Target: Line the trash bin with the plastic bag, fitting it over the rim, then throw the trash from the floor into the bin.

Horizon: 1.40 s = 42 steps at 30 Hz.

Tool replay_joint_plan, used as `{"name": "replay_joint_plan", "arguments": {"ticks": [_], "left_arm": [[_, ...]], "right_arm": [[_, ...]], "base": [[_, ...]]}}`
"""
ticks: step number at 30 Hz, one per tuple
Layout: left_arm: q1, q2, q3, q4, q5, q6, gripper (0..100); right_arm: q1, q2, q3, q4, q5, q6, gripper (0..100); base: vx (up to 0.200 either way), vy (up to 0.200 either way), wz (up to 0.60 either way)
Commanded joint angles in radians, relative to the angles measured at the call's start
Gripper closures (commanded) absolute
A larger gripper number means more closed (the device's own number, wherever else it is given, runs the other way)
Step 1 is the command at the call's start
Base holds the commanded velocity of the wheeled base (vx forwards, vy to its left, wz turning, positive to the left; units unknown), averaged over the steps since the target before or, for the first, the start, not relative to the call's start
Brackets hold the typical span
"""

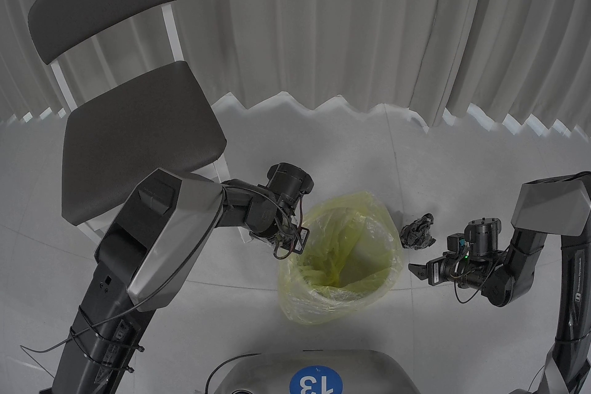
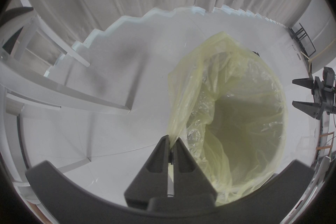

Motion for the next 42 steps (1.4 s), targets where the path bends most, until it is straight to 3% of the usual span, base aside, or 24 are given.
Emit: {"name": "replay_joint_plan", "arguments": {"ticks": [1, 4, 10, 15, 27, 28, 42], "left_arm": [[0.017, 0.033, 0.000, -0.003, -0.001, -0.002, 100], [0.024, 0.047, 0.000, -0.004, -0.013, -0.013, 100], [0.031, 0.096, 0.000, -0.010, -0.116, -0.102, 100], [0.024, 0.107, 0.000, -0.047, -0.134, -0.159, 100], [0.038, 0.042, 0.000, -0.052, -0.142, -0.165, 100], [0.040, 0.032, 0.000, -0.053, -0.140, -0.165, 0], [0.058, -0.037, 0.054, -0.081, -0.139, -0.160, 0]], "right_arm": [[-0.009, 0.004, -0.002, 0.000, 0.002, -0.002, 0], [-0.012, 0.008, -0.004, 0.000, 0.002, -0.002, 0], [-0.012, 0.012, -0.008, 0.000, 0.002, -0.003, 0], [-0.012, 0.014, -0.008, 0.000, 0.002, -0.003, 0], [-0.012, 0.015, -0.008, -0.001, 0.002, -0.003, 0], [-0.012, 0.014, -0.007, -0.001, 0.002, -0.003, 0], [-0.022, -0.012, -0.007, 0.000, 0.003, -0.003, 0]], "base": [[0.000, 0.000, 0.00], [0.000, 0.000, 0.00], [0.000, 0.000, 0.00], [0.000, 0.000, 0.00], [0.000, 0.000, 0.00], [0.000, 0.000, 0.00], [0.000, 0.000, 0.00]]}}
